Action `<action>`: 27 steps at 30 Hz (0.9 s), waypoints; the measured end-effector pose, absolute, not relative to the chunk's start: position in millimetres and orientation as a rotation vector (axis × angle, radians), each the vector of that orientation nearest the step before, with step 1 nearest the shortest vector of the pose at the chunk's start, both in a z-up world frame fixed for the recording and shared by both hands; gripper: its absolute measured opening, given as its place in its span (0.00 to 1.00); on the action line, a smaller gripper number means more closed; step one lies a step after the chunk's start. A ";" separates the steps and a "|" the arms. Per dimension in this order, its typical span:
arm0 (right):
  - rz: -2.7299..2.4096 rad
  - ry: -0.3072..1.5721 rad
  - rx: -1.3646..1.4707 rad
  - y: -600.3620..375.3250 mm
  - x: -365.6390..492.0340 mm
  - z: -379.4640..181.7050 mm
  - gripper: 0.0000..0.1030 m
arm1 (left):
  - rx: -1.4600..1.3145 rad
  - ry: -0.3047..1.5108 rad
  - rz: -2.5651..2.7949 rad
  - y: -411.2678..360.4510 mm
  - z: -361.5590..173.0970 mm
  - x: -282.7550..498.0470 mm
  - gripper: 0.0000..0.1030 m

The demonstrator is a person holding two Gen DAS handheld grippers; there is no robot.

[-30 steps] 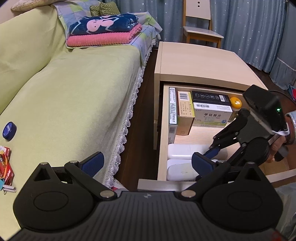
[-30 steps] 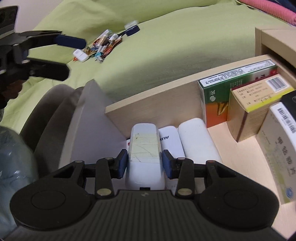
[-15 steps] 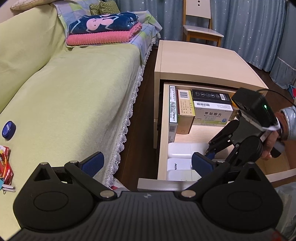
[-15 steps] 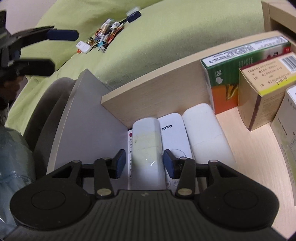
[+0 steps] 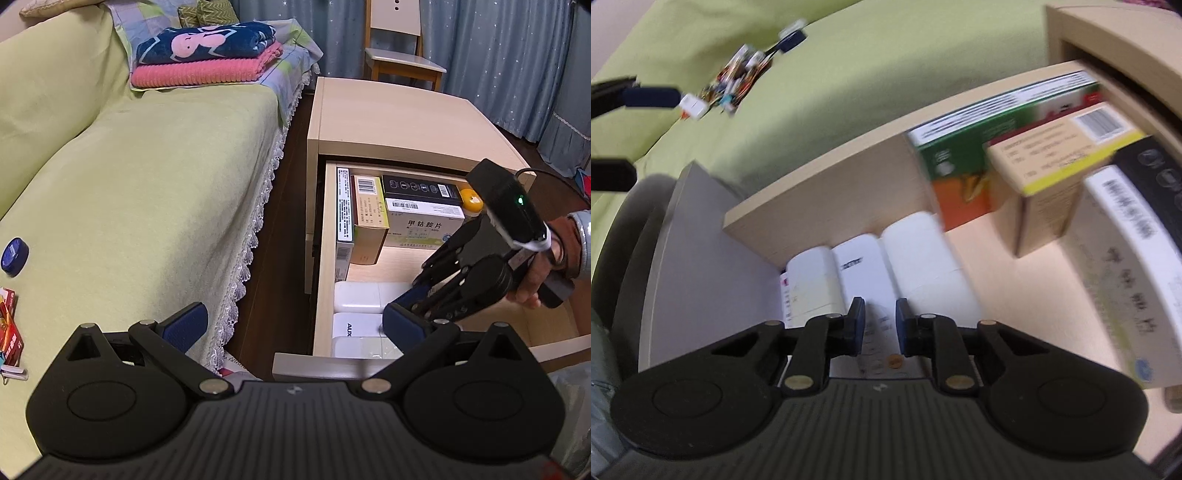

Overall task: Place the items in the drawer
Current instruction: 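Open the right tool to release the remote and withdraw it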

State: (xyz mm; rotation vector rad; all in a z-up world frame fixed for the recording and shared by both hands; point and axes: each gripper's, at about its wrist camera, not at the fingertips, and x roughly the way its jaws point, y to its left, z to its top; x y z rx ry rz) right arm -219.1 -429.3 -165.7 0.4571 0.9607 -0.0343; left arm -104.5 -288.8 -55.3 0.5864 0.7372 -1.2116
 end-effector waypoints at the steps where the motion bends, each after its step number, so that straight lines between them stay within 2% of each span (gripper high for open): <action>1: -0.026 0.958 0.457 -427.4 -217.5 -165.7 0.15 | 0.587 0.739 -1.214 -288.9 -55.7 -104.8 0.98; 17: 0.041 0.951 0.572 -417.3 -212.8 -168.2 0.14 | 0.598 0.749 -1.232 -289.9 -59.9 -106.6 0.98; 22: -0.063 0.915 0.603 -425.2 -231.5 -154.2 0.14 | 0.601 0.751 -1.240 -290.8 -61.5 -107.7 0.98; 27: -0.100 1.016 0.566 -416.8 -262.4 -149.6 0.14 | 0.602 0.752 -1.253 -292.6 -63.1 -110.1 0.98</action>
